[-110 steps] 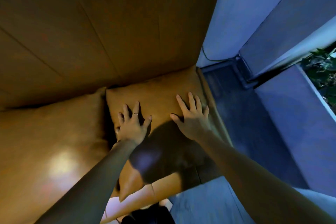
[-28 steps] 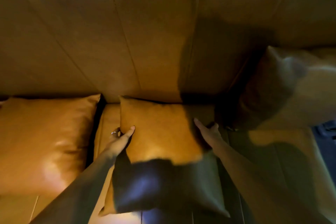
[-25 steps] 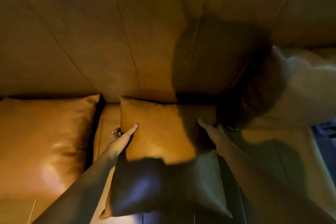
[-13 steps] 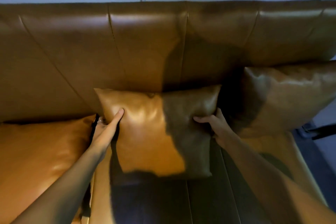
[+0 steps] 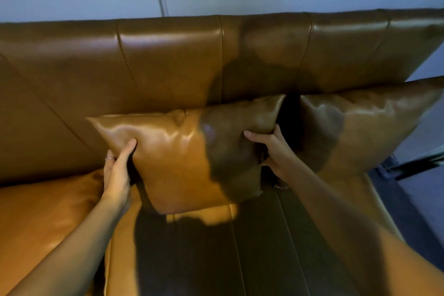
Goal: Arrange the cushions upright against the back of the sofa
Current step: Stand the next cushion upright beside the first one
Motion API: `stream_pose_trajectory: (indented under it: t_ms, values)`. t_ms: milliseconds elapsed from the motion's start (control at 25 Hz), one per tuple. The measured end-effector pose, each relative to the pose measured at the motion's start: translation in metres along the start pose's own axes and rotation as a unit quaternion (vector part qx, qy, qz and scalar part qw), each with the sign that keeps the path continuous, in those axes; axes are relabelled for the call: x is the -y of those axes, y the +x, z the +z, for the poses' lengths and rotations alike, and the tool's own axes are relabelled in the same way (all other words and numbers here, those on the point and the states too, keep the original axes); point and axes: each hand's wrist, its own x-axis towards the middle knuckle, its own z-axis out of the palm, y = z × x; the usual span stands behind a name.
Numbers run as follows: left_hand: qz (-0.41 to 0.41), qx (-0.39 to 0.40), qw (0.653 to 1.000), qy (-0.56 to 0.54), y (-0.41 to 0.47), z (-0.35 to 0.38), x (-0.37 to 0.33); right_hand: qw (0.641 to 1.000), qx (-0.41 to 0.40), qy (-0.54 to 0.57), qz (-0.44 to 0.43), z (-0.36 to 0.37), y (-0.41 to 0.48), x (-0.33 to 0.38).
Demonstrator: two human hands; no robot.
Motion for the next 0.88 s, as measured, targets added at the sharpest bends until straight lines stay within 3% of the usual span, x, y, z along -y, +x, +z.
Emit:
stream_pose_trajectory:
  t_ms: [360,520,640,760,880]
  values:
    - [-0.031,0.067,0.997,-0.011,0.024,-0.001,-0.002,0.999,-0.035,0.018,-0.003,0.010,0.018,-0.012]
    - [-0.027,0.052,0.998,0.011,0.020,0.001,-0.004,0.999,-0.047,-0.003,0.003,0.011,0.016,-0.009]
    - [-0.046,0.027,0.996,0.067,0.008,0.001,-0.009,0.993,-0.101,-0.067,-0.010,0.019,0.006,-0.005]
    - [-0.041,0.003,0.991,0.128,-0.011,-0.014,-0.011,0.951,-0.189,-0.226,-0.097,0.032,-0.014,0.003]
    - [-0.030,-0.036,0.986,0.162,-0.032,-0.038,-0.012,0.859,-0.190,-0.427,-0.207,0.052,-0.044,0.003]
